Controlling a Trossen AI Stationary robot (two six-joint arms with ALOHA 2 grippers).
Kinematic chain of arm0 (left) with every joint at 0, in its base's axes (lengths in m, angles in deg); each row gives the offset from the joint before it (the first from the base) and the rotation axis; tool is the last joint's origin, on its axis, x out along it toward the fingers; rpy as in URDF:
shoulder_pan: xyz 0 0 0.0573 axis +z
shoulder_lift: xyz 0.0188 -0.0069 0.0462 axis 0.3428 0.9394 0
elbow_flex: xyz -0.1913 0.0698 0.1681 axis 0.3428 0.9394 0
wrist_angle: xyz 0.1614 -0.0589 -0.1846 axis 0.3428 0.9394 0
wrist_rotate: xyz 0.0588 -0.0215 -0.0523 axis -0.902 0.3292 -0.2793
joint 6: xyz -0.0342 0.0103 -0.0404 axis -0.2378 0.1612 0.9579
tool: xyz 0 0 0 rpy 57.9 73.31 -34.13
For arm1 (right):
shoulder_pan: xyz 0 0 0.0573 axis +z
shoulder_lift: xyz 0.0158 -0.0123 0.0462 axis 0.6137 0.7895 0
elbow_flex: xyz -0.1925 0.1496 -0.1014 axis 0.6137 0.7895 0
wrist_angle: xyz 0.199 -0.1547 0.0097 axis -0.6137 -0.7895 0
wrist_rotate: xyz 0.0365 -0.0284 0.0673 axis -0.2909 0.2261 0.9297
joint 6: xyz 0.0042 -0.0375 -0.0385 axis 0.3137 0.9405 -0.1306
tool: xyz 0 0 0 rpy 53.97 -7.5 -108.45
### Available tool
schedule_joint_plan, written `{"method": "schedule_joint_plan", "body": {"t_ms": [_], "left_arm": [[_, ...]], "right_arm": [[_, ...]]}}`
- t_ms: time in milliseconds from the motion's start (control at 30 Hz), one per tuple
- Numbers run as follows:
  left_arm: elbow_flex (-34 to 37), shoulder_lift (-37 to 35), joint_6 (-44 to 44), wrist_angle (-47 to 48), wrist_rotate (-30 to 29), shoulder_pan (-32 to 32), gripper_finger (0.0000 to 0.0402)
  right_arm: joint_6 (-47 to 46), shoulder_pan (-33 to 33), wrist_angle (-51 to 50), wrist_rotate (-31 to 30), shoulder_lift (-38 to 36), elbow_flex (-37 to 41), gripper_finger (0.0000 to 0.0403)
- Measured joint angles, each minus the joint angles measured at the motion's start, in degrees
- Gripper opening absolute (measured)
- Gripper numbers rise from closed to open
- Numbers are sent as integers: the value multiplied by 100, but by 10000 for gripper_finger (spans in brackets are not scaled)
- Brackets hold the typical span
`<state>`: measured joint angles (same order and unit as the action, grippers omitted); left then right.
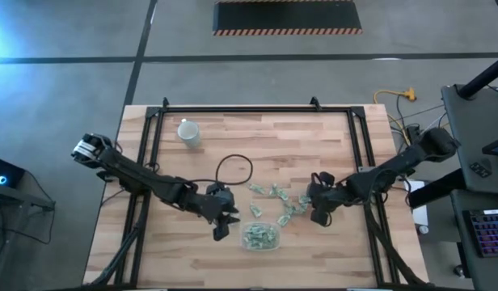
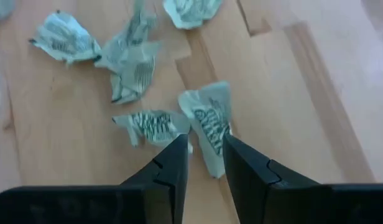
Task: Pick and place Stevia / Truvia into bins
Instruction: Put the stevia packet into the transparent container
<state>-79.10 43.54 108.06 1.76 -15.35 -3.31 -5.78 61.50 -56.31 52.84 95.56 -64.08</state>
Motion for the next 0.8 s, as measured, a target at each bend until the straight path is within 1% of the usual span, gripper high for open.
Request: {"method": "schedule_joint_plan", "body": {"t_ms": [167, 367, 467, 667, 800], "left_arm": [[4, -96, -102, 166, -125, 0, 128], [7, -71, -105, 249, -146, 0, 128], [7, -26, -105, 246, -147, 0, 128], [9, -17, -105, 260, -150, 0, 128], [9, -3, -105, 247, -153, 0, 128]], "right_arm": [[520, -231, 1, 32, -17, 1, 88], [910, -531, 40, 558, -18, 116, 88], [1121, -548, 137, 643, -20, 124, 88], [1241, -555, 134, 658, -12, 178, 88], [1107, -555, 116, 656, -12, 247, 87]]}}
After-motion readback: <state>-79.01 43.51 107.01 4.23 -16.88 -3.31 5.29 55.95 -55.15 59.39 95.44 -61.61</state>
